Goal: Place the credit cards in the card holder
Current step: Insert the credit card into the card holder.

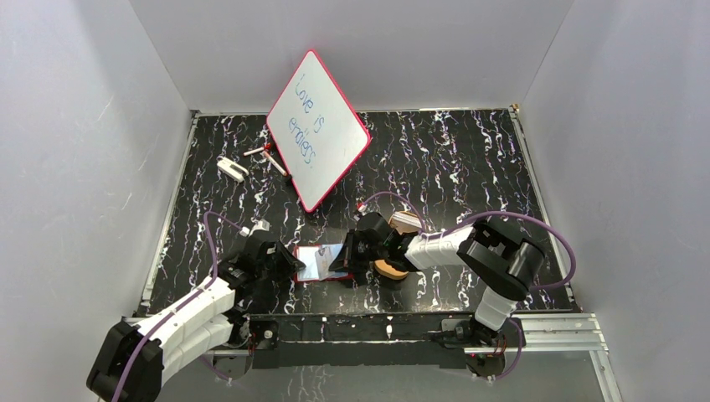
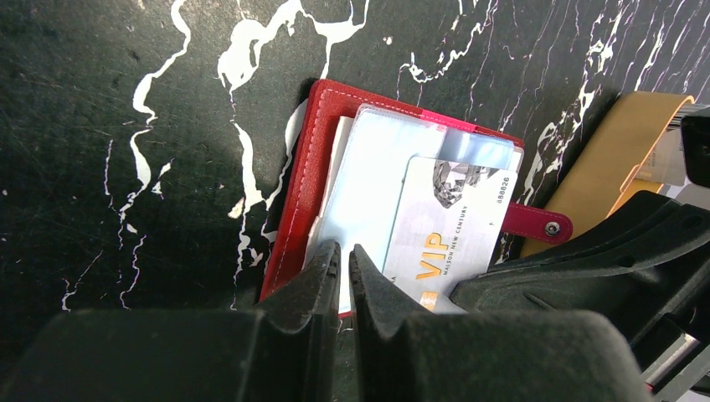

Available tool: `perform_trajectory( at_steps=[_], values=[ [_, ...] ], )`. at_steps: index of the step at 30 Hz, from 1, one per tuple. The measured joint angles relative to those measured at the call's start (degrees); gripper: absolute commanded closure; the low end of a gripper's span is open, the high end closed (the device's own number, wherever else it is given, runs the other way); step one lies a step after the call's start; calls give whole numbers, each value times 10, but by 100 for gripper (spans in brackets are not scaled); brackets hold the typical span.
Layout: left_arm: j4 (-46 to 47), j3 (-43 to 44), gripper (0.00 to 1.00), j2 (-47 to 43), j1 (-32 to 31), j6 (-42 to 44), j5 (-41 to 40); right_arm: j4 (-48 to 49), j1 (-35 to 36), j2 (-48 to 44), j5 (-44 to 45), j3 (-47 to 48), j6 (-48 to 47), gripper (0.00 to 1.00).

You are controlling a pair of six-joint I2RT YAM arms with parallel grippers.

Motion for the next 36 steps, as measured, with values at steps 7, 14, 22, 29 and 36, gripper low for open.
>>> perform_trajectory(
  at_steps=[7,14,22,29,36],
  values=[
    [0,0,93,0,0,0,0,9,1,0,17,-1,2,100],
    [-6,0,93,-3,0,0,0,11,4,-9,38,-4,7,100],
    [-9,0,93,-4,0,0,0,16,7,-5,42,-4,15,100],
    [-11,0,93,-4,0,0,3,49,11,20,25,-4,20,100],
    [-11,0,93,-4,0,0,5,82,12,35,13,-7,32,100]
  ],
)
